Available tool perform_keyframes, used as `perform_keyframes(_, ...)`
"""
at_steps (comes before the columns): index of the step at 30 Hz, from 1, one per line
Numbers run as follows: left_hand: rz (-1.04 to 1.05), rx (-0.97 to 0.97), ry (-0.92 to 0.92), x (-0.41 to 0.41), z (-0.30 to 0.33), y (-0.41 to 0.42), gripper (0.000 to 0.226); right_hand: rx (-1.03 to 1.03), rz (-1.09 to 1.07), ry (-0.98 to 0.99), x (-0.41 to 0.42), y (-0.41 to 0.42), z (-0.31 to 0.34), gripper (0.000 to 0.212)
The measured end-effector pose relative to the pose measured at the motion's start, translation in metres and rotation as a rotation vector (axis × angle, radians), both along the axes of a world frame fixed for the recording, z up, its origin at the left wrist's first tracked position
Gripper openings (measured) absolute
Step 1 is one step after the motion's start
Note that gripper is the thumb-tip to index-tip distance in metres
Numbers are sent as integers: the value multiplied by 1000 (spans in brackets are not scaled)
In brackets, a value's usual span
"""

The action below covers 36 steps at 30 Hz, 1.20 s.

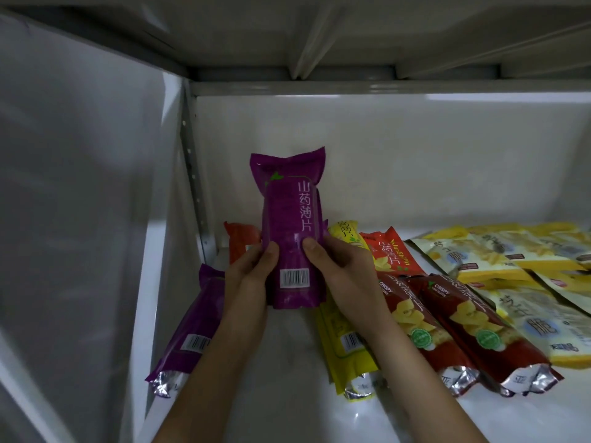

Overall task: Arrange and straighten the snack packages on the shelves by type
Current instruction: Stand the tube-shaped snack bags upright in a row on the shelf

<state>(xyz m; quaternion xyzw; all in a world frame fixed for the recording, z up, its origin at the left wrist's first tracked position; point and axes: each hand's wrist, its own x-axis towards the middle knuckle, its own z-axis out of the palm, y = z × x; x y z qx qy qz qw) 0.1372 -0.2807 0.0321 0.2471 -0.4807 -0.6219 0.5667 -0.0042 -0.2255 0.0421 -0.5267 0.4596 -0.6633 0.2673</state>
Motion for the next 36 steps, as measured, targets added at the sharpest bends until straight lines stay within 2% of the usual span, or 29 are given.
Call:
perform_keyframes(2, -39, 5, 13, -2, 0, 1, 36, -19, -68, 61, -2, -1, -1, 50)
perform_keyframes(6, -103, 41, 32, 0, 2, 2, 73, 10, -48, 94, -1, 0, -3, 26)
perform_keyframes(8, -91, 45, 46, 2, 4, 3, 81, 22, -11, 99, 3, 2, -3, 25)
perform_keyframes(11, -69, 64, 71, 4, 4, 3, 79, 14, 23, 105, 6, 3, -1, 40)
perform_keyframes(14, -83, 47, 39, 6, 2, 3, 58, -5, 33, 81, 5, 3, 0, 46)
perform_keyframes(16, -112, 36, 24, 5, 3, 5, 52, -31, 2, 83, 4, 1, 0, 43)
perform_keyframes(20, -130, 89, 58, 4, 7, 9, 76, -38, -34, 111, 0, 2, -1, 26)
perform_keyframes(26, -76, 82, 55, 9, 6, 4, 68, -29, 21, 86, 3, 1, -3, 46)
perform_keyframes(30, -112, 66, 22, 5, 5, 7, 67, -72, -78, 77, -2, -1, -2, 43)
perform_keyframes(33, -111, 90, 37, 3, 6, 9, 68, -84, -119, 121, -2, -2, -3, 51)
perform_keyframes(36, -80, 101, 43, 5, 8, 6, 74, -60, -85, 160, 0, 0, -2, 41)
